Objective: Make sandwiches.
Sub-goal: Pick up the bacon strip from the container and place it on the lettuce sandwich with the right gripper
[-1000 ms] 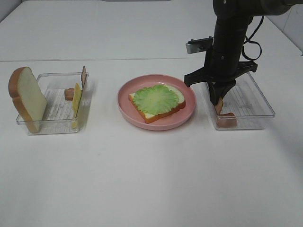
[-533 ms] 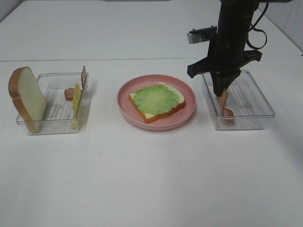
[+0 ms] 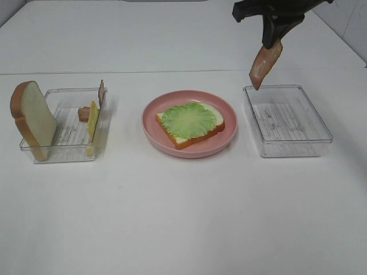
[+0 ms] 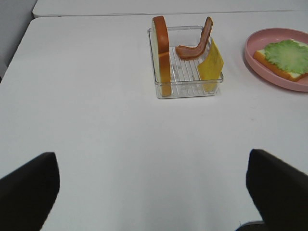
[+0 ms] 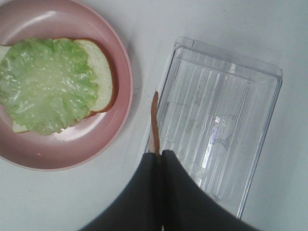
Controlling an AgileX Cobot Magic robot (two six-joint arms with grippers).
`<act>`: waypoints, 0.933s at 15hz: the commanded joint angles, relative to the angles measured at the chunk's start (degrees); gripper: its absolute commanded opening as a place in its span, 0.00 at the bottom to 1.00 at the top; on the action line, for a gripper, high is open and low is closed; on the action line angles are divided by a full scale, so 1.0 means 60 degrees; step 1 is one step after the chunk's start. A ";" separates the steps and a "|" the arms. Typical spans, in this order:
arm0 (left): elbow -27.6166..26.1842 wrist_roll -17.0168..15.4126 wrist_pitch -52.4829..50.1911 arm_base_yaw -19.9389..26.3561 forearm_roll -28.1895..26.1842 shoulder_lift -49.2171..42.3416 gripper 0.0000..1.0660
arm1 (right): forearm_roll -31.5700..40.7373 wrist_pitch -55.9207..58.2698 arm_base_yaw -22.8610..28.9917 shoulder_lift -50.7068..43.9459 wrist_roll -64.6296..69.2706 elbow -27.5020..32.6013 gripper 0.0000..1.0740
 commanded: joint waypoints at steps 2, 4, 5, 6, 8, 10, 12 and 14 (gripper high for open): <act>0.0019 -0.0010 -0.0038 0.0010 -0.0010 -0.0153 0.95 | 0.1671 0.1003 0.0000 -0.0267 -0.0334 -0.0258 0.00; 0.0019 -0.0010 -0.0038 0.0010 -0.0010 -0.0153 0.95 | 0.2416 0.0917 0.0010 -0.0258 -0.0449 -0.0258 0.00; 0.0019 -0.0010 -0.0038 0.0010 -0.0010 -0.0153 0.95 | 0.2588 0.0697 0.0210 -0.0258 -0.0449 -0.0258 0.00; 0.0019 -0.0010 -0.0038 0.0010 -0.0010 -0.0153 0.95 | 0.2540 0.0477 0.0449 -0.0258 -0.0449 -0.0258 0.00; 0.0019 -0.0010 -0.0038 0.0010 -0.0010 -0.0153 0.95 | 0.2378 -0.0134 0.1308 -0.0220 -0.0516 -0.0239 0.00; 0.0019 -0.0010 -0.0038 0.0010 -0.0010 -0.0153 0.95 | 0.2282 -0.0583 0.1795 -0.0220 -0.0525 -0.0239 0.00; 0.0019 -0.0010 -0.0038 0.0010 -0.0010 -0.0153 0.95 | 0.2244 -0.1041 0.2196 -0.0153 -0.0525 -0.0239 0.00; 0.0019 -0.0010 -0.0038 0.0010 -0.0010 -0.0153 0.95 | 0.2254 -0.1700 0.2693 0.0143 -0.0554 -0.0239 0.00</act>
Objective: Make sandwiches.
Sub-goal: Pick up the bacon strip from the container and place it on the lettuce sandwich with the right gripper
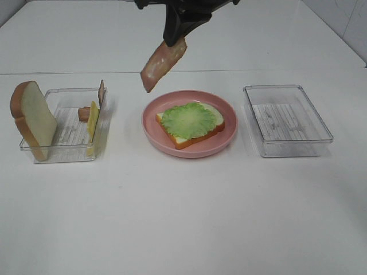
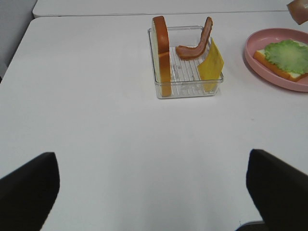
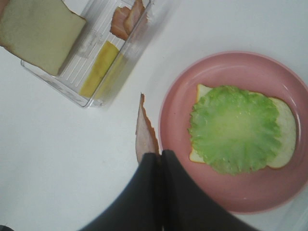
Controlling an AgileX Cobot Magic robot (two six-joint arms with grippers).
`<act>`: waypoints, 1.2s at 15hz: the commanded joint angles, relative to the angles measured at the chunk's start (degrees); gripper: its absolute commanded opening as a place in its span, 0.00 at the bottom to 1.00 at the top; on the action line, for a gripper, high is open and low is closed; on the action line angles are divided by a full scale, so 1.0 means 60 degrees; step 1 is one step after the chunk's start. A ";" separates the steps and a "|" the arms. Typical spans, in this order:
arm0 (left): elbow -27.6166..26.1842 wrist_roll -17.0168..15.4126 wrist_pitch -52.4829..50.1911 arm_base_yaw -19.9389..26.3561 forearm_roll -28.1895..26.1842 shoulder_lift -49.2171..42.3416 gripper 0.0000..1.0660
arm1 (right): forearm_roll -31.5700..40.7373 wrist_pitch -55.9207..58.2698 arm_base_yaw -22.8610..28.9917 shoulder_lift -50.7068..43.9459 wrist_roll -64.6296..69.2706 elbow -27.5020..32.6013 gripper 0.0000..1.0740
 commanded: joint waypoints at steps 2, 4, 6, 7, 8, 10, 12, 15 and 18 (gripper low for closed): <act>0.0019 -0.0010 -0.0038 0.0010 -0.0010 -0.0153 0.95 | -0.0010 -0.0964 0.0392 0.0688 -0.0153 -0.0048 0.00; 0.0019 -0.0010 -0.0038 0.0010 -0.0010 -0.0153 0.95 | 0.0010 -0.1261 0.0382 0.1022 -0.0153 -0.0048 0.00; 0.0019 -0.0010 -0.0038 0.0010 -0.0010 -0.0153 0.95 | 0.0019 -0.1557 0.0382 0.1518 -0.0153 -0.0048 0.00; 0.0019 -0.0010 -0.0038 0.0010 -0.0010 -0.0153 0.95 | 0.0019 -0.1662 0.0382 0.1728 -0.0153 -0.0048 0.00; 0.0019 -0.0010 -0.0038 0.0010 -0.0010 -0.0153 0.95 | -0.0010 -0.1709 0.0382 0.1833 -0.0153 -0.0048 0.00; 0.0019 -0.0010 -0.0038 0.0010 -0.0010 -0.0153 0.95 | -0.0879 -0.1958 0.0382 0.2206 0.0000 -0.0048 0.00; 0.0019 -0.0010 -0.0038 0.0010 -0.0010 -0.0153 0.95 | -0.1728 -0.1929 0.0363 0.2426 0.0640 -0.0048 0.00; 0.0019 -0.0010 -0.0038 0.0010 -0.0010 -0.0153 0.95 | -0.3610 -0.1939 0.0353 0.2807 0.1786 -0.0048 0.00; 0.0019 -0.0010 -0.0038 0.0010 -0.0010 -0.0153 0.95 | -0.4679 -0.1891 0.0353 0.3094 0.1948 -0.0048 0.00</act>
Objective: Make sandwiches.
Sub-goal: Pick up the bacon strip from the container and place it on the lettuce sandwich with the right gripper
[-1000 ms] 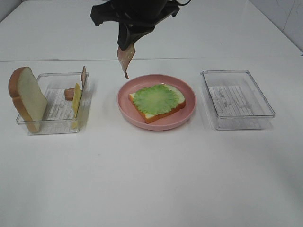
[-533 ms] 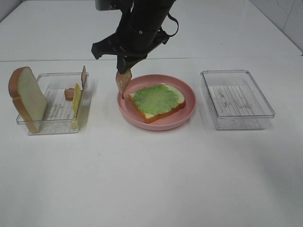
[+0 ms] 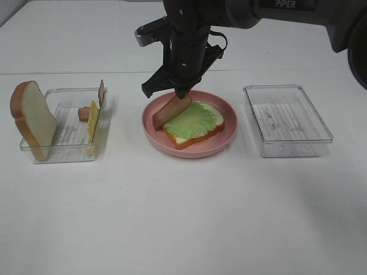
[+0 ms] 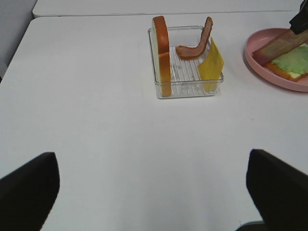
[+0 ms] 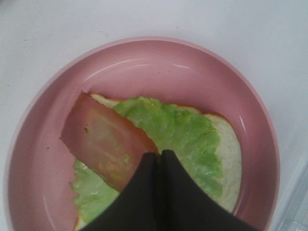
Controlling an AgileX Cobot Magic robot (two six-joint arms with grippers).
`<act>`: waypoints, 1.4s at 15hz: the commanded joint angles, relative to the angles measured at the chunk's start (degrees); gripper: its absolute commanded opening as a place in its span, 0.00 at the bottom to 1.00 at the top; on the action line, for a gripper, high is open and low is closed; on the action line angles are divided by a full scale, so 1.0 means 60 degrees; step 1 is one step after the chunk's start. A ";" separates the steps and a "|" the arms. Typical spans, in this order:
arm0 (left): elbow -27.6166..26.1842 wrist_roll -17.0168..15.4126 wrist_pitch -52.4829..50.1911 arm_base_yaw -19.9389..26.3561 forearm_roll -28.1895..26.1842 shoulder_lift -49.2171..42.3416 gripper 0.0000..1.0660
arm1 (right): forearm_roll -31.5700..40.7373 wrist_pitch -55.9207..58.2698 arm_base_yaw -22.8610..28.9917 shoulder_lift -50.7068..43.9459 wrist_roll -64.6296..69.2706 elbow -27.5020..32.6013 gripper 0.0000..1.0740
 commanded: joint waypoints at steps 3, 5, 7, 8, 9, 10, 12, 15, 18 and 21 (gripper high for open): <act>0.0019 -0.0010 -0.0038 0.0010 -0.0010 -0.0153 0.95 | -0.1108 0.0095 -0.0038 0.0401 0.0306 -0.0048 0.00; 0.0019 -0.0010 -0.0038 0.0010 -0.0010 -0.0153 0.95 | -0.1576 0.0143 -0.0038 0.0554 0.0306 -0.0048 0.00; 0.0019 -0.0010 -0.0038 0.0010 -0.0010 -0.0153 0.95 | -0.1662 0.0115 -0.0038 0.0611 0.0286 -0.0048 0.00; 0.0019 -0.0010 -0.0038 0.0010 -0.0010 -0.0153 0.95 | -0.1700 0.0105 -0.0038 0.0621 0.0286 -0.0048 0.00; 0.0019 -0.0010 -0.0038 0.0010 -0.0010 -0.0153 0.95 | -0.1767 0.0048 -0.0038 0.0668 0.0296 -0.0048 0.00; 0.0019 -0.0010 -0.0038 0.0010 -0.0010 -0.0153 0.95 | -0.1767 0.0029 -0.0038 0.0678 0.0296 -0.0048 0.01; 0.0019 -0.0010 -0.0038 0.0010 -0.0010 -0.0153 0.95 | -0.1776 -0.0019 -0.0038 0.0668 0.0325 -0.0048 0.37; 0.0019 -0.0010 -0.0038 0.0010 -0.0010 -0.0153 0.95 | -0.1843 0.0019 -0.0029 0.0621 0.0334 -0.0048 0.92; 0.0019 -0.0010 -0.0038 0.0010 -0.0010 -0.0153 0.95 | -0.1843 0.0573 -0.0019 0.0115 0.0497 -0.0057 0.92; 0.0019 -0.0010 -0.0038 0.0010 -0.0010 -0.0153 0.95 | -0.1977 0.1652 -0.0019 -0.0964 0.0497 -0.0057 0.92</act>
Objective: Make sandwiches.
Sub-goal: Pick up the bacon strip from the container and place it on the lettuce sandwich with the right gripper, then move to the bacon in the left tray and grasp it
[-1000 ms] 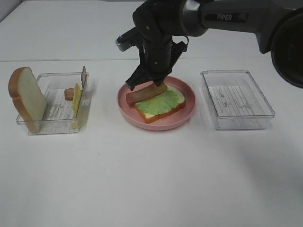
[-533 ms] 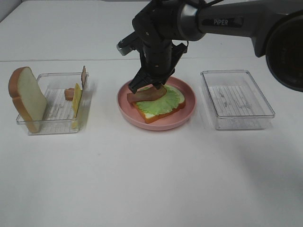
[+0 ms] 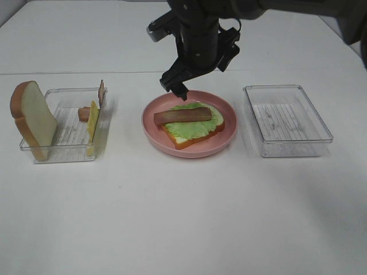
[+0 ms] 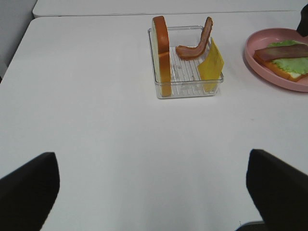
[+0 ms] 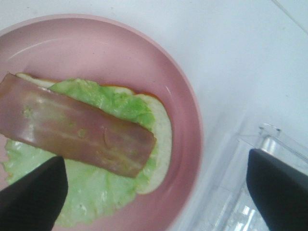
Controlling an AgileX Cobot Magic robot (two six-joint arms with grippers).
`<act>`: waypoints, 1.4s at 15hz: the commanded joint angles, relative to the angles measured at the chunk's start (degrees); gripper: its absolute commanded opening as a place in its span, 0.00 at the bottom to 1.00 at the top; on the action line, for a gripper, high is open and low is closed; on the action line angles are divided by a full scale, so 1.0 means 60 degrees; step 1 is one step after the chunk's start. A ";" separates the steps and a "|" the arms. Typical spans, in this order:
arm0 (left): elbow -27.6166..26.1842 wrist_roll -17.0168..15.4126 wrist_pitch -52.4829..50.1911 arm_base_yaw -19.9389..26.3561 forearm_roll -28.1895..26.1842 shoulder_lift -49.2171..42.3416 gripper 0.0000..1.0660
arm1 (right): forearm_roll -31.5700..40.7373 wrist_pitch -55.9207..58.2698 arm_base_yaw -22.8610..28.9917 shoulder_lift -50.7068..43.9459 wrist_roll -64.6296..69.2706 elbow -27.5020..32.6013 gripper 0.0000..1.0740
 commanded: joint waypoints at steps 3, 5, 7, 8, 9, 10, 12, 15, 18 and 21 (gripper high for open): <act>0.0019 -0.0010 -0.0038 0.0010 -0.0010 -0.0153 0.95 | -0.0439 0.1280 -0.0029 -0.1471 0.0019 -0.0057 0.92; 0.0019 -0.0010 -0.0038 0.0010 -0.0010 -0.0153 0.95 | -0.0525 0.1795 -0.0038 -0.2273 0.0057 -0.0057 0.92; 0.0019 -0.0010 -0.0038 0.0010 -0.0010 -0.0153 0.95 | -0.0525 0.2359 -0.0038 -0.3065 0.0143 -0.0048 0.92; 0.0019 -0.0010 -0.0038 0.0010 -0.0010 -0.0153 0.95 | -0.0525 0.2492 -0.0038 -0.3151 0.0143 -0.0048 0.92; 0.0019 -0.0010 -0.0038 0.0010 -0.0010 -0.0153 0.95 | -0.0544 0.2922 -0.0095 -0.3333 0.0143 -0.0038 0.92; 0.0019 -0.0010 -0.0038 0.0010 -0.0010 -0.0153 0.95 | -0.0516 0.3151 -0.0181 -0.3485 0.0267 0.0010 0.92; 0.0019 -0.0019 -0.0038 0.0010 -0.0010 -0.0153 0.95 | -0.0086 0.3151 -0.0783 -0.4259 0.0325 0.0793 0.92; 0.0019 -0.0019 -0.0038 0.0010 -0.0010 -0.0153 0.95 | 0.0315 0.3151 -0.1585 -0.5243 0.0315 0.2082 0.92; 0.0019 -0.0019 -0.0038 0.0010 -0.0010 -0.0153 0.95 | 0.0353 0.3104 -0.2235 -0.6494 0.0392 0.3801 0.92; 0.0019 -0.0019 -0.0038 0.0010 -0.0010 -0.0153 0.95 | 0.0363 0.2989 -0.2254 -0.8117 0.0745 0.5586 0.92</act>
